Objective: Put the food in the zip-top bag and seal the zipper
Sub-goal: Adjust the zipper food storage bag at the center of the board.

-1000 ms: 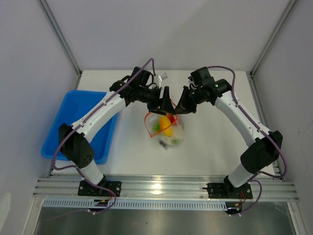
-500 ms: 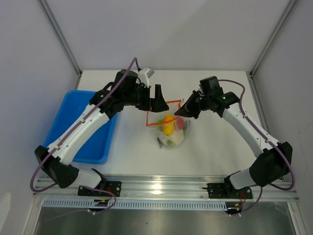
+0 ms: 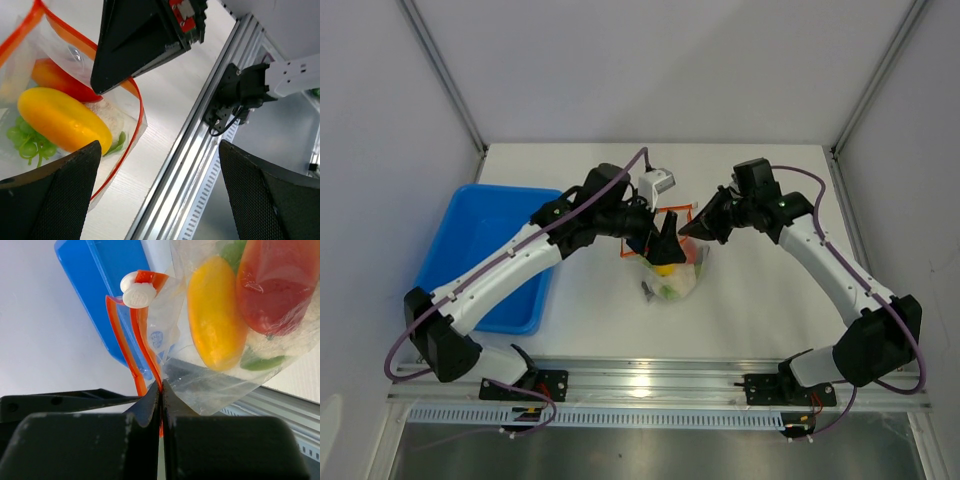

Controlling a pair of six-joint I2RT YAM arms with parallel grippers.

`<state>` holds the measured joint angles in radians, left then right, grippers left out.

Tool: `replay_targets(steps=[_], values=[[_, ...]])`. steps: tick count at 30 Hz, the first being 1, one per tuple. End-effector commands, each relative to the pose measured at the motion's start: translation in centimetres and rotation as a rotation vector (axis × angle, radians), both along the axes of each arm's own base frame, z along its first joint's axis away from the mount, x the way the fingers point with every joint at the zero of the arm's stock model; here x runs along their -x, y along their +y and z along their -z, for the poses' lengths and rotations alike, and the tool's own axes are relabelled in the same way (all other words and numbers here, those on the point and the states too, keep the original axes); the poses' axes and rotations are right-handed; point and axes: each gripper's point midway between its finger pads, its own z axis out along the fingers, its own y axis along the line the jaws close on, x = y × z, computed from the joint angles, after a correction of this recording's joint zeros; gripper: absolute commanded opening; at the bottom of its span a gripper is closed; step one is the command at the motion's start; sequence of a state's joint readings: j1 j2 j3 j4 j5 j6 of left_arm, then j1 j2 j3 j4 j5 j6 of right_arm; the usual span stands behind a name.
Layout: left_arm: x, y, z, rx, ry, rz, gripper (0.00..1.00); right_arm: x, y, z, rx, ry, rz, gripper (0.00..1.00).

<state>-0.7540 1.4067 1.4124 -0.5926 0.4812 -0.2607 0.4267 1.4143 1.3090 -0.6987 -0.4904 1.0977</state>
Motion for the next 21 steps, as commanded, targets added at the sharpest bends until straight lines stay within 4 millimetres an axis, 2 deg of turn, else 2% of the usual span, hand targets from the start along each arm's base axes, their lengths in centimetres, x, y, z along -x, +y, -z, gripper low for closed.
replay_targets(steps=[1, 4, 7, 9, 10, 12, 13, 15, 18, 19, 21], values=[[-0.3, -0.4, 0.9, -0.018, -0.075, 0.066, 0.99, 0.2, -0.3, -2.0, -0.021, -0.070, -0.012, 0.01], [-0.3, 0.0, 2.6, -0.072, -0.074, 0.082, 0.99, 0.0, -0.5, -2.0, -0.009, -0.088, -0.024, 0.04], [-0.4, 0.5, 4.0, -0.123, -0.063, 0.086, 0.90, -0.3, -1.1, -1.8, 0.030, -0.109, -0.031, 0.06], [-0.5, 0.5, 4.9, -0.151, -0.049, 0.085, 0.73, -0.7, -1.4, -1.8, 0.056, -0.129, -0.037, 0.07], [-0.6, 0.8, 5.4, -0.174, -0.036, 0.073, 0.49, -0.7, -1.5, -1.7, 0.066, -0.125, -0.038, 0.07], [-0.9, 0.9, 6.2, -0.198, -0.011, 0.048, 0.22, -0.8, -1.5, -1.7, 0.070, -0.131, -0.042, 0.07], [-1.0, 0.9, 6.0, -0.201, -0.010, 0.043, 0.05, -0.8, -1.5, -1.7, 0.072, -0.134, -0.043, 0.08], [-1.1, 0.9, 5.9, -0.205, -0.013, 0.028, 0.00, -1.0, -1.6, -1.7, 0.079, -0.144, -0.046, 0.08], [-1.1, 0.8, 5.4, -0.203, -0.035, 0.027, 0.01, -1.6, -2.1, -1.7, 0.124, -0.169, -0.060, 0.19], [-1.0, 0.7, 5.3, -0.203, -0.040, 0.033, 0.01, -1.9, -2.4, -1.6, 0.156, -0.189, -0.080, 0.29], [-0.7, 0.6, 4.9, -0.207, -0.060, 0.044, 0.01, -2.9, -3.4, -1.1, 0.238, -0.191, -0.097, 0.32]])
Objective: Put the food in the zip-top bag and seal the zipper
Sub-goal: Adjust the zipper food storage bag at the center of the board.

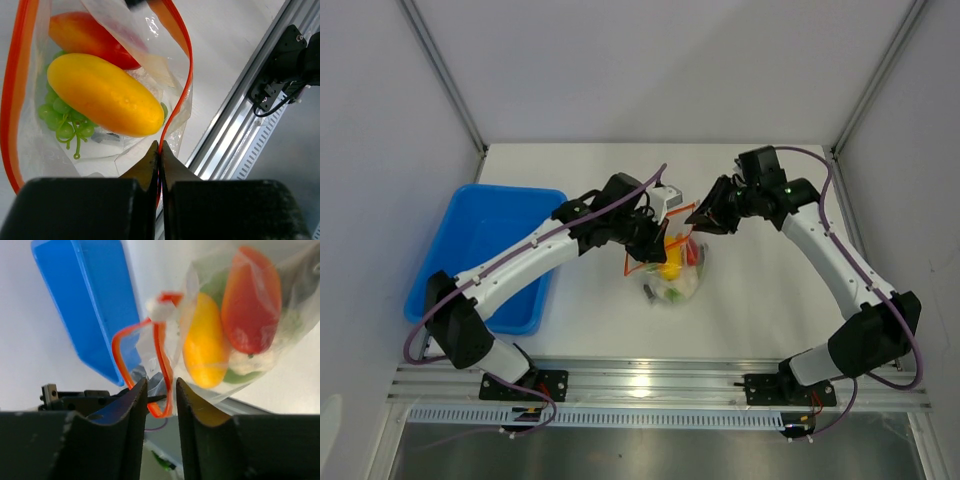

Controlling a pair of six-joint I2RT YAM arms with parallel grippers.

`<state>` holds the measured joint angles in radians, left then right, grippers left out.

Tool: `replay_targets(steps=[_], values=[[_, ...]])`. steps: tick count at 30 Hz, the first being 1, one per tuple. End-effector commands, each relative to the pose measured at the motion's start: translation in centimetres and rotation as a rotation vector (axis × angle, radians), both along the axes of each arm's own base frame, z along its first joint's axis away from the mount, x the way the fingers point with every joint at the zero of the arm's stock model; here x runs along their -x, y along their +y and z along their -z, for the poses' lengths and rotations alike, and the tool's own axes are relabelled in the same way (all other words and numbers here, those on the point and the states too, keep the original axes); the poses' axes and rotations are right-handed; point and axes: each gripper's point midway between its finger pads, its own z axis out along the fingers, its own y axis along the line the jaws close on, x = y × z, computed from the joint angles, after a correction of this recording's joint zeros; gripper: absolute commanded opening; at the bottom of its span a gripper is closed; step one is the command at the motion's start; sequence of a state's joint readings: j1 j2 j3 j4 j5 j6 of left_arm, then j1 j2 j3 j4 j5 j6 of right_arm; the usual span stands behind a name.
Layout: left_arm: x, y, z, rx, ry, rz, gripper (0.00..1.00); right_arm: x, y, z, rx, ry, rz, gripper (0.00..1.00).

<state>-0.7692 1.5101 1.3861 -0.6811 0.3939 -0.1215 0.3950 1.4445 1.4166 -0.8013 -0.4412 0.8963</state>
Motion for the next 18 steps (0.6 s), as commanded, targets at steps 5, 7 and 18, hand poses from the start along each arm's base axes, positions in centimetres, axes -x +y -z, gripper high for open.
replay_targets(steps=[5, 7, 18], values=[[0.5, -0.7, -2.4, 0.013, -0.077, 0.035, 0.01, -3.2, -2.5, -0.1, 0.238, -0.078, -0.067, 0.38], [0.8, -1.0, -2.6, 0.018, -0.075, 0.044, 0.01, -3.9, -3.0, 0.1, 0.283, -0.073, -0.060, 0.39], [1.3, -2.1, -2.8, 0.019, -0.069, 0.072, 0.01, -4.1, -3.0, 1.4, 0.296, -0.030, -0.070, 0.33]])
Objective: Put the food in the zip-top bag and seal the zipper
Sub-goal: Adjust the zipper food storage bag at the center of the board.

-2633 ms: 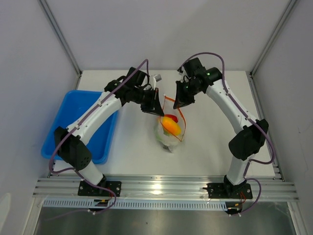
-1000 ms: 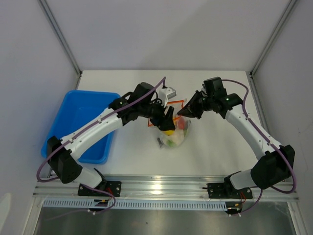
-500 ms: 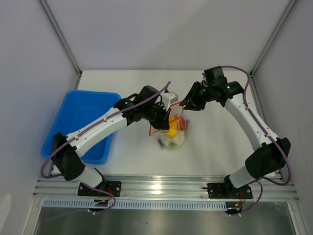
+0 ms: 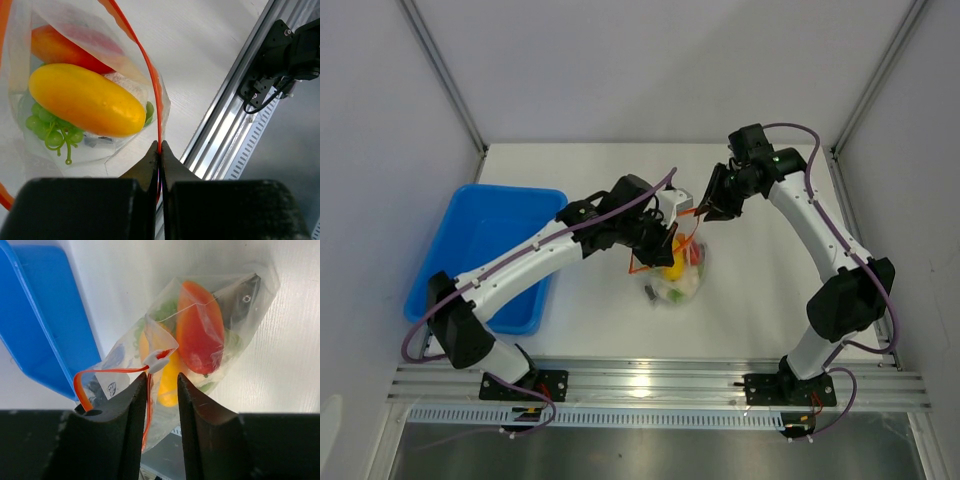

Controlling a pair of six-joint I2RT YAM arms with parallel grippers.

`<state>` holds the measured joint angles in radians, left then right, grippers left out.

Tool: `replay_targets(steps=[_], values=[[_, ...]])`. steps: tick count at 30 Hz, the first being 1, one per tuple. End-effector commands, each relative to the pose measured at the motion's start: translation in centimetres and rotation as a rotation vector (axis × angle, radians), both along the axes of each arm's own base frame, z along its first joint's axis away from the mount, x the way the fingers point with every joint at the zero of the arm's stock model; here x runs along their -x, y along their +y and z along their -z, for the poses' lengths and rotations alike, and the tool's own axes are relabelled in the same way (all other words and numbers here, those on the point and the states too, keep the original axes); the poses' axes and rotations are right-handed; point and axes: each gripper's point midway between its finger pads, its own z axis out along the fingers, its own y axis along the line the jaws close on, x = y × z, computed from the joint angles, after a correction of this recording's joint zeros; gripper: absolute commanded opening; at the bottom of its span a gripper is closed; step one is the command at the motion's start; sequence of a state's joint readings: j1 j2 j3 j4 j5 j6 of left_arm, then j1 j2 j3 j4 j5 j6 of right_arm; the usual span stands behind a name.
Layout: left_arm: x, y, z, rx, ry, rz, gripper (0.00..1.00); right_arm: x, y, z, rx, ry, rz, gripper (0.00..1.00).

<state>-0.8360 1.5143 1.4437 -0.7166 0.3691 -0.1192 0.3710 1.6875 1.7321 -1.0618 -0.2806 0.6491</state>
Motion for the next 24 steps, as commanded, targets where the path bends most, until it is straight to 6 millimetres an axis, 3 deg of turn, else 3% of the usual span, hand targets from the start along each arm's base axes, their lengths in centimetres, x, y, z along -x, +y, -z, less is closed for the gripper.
replay_targets(steps=[1, 7, 12, 16, 24], values=[[-0.3, -0.6, -1.2, 0.017, -0.042, 0.023, 0.01, 0.2, -0.3, -0.9, 0.004, -0.024, -0.011, 0.33], [-0.3, -0.7, -1.2, 0.010, -0.044, 0.029, 0.01, 0.6, 0.4, -1.2, -0.044, -0.021, -0.031, 0.25], [-0.2, -0.4, -0.9, -0.007, -0.044, 0.034, 0.01, 0.4, 0.4, -1.8, -0.050, -0.055, -0.029, 0.00], [-0.1, 0.5, -0.3, -0.033, -0.058, 0.029, 0.01, 0.3, -0.5, -2.9, -0.032, -0.112, -0.009, 0.00], [-1.3, 4.3, 3.4, -0.200, -0.083, -0.146, 0.00, 1.6, -1.9, -4.5, -0.040, -0.197, 0.026, 0.00]])
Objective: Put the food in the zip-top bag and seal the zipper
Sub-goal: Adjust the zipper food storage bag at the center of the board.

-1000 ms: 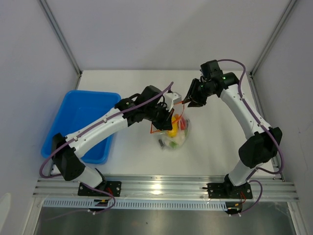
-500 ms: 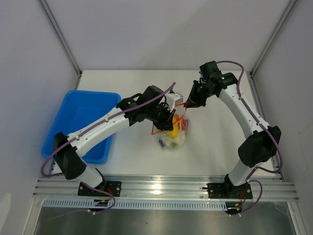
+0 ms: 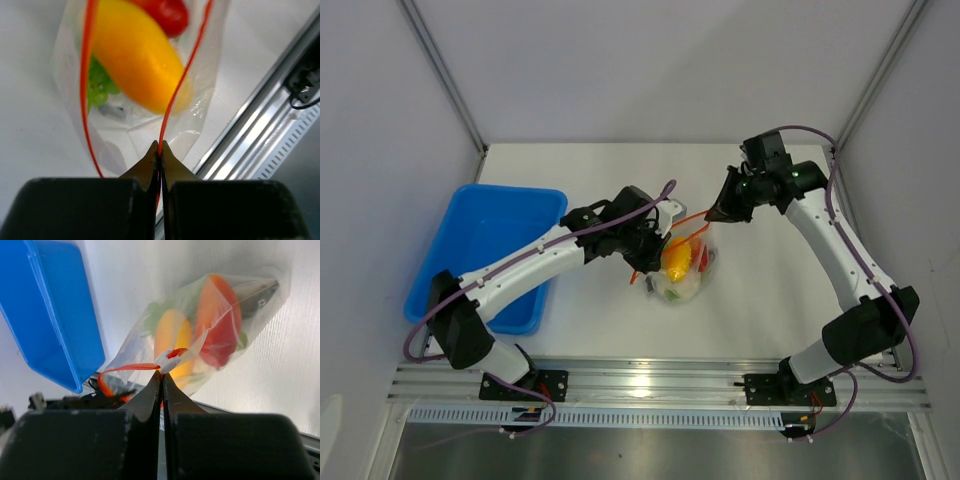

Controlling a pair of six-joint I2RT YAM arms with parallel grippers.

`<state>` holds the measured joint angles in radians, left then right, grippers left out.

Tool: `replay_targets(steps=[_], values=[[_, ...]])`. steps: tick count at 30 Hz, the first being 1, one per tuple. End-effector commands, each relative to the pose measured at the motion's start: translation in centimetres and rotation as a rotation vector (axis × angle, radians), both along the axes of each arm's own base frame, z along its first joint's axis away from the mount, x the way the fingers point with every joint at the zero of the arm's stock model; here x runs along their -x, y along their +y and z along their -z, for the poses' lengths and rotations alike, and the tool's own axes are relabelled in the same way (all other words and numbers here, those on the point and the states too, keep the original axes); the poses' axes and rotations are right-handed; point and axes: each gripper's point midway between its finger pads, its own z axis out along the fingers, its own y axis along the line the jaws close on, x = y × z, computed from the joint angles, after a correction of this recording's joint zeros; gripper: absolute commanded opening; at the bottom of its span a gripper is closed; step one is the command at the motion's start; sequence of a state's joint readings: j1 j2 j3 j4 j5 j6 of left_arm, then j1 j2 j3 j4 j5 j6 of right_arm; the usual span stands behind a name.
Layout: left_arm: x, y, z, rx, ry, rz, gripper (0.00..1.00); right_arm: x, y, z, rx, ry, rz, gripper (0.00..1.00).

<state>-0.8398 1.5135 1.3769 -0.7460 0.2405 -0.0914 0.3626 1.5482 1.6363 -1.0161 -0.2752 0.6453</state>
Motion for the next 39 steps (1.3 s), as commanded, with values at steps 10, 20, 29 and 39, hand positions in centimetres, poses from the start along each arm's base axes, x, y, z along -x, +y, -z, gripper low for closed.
replay_targets(steps=[10, 20, 29, 39], values=[[0.0, -0.8, -6.2, 0.161, -0.161, 0.063, 0.70, 1.6, -0.1, -1.4, -0.059, -0.073, 0.011, 0.00], [-2.9, -2.9, -11.6, 0.247, -0.351, 0.090, 1.00, 1.9, 0.9, -2.3, -0.098, -0.075, -0.003, 0.00], [-7.9, -5.1, -10.3, 0.121, -0.451, 0.094, 1.00, 2.0, 1.1, -2.8, -0.105, -0.071, -0.016, 0.00], [-8.6, -6.7, -7.9, 0.246, -0.295, 0.191, 0.86, 2.2, 1.1, -2.9, -0.107, -0.063, -0.030, 0.00]])
